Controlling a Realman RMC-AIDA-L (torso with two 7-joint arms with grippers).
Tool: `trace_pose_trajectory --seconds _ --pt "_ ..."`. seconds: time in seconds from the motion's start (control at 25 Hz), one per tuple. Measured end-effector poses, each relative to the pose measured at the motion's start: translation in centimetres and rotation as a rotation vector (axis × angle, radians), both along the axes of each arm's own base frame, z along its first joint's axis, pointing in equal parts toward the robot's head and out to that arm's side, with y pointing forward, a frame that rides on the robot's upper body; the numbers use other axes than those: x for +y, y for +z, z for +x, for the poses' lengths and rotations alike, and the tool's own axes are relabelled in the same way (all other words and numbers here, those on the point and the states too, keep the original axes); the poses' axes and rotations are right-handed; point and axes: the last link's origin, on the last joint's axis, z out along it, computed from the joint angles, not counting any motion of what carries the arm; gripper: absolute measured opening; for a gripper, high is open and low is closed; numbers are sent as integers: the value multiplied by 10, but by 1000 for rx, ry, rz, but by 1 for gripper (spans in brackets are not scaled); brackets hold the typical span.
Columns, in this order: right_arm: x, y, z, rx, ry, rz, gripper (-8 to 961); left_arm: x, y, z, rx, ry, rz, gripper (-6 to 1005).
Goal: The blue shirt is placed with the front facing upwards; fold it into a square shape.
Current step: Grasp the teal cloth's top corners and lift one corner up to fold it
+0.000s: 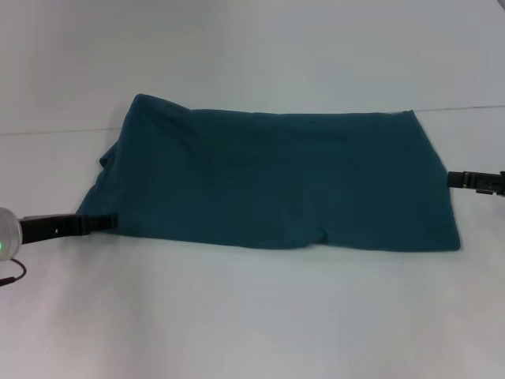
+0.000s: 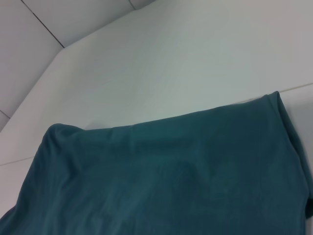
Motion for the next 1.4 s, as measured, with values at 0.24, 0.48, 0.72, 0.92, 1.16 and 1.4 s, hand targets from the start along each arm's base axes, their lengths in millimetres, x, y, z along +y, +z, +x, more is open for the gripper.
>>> trace_pose_trajectory --seconds 0.24,0.48,0.72,0.92,1.16,1.4 --pt "-1 0 1 0 -2 0 898 1 -4 4 7 -15 -15 933" --pt "-1 0 2 1 -5 1 897 3 -5 7 5 -23 -19 932" --pt "-1 1 1 0 -4 1 897 3 -5 8 10 -24 -17 931" --pt "0 1 1 0 -2 4 898 5 -2 7 24 -27 -2 930" --pt "0 1 0 2 0 6 898 6 -1 6 25 -18 8 814" --pt "0 0 -1 4 0 5 898 8 1 3 48 -12 23 578"
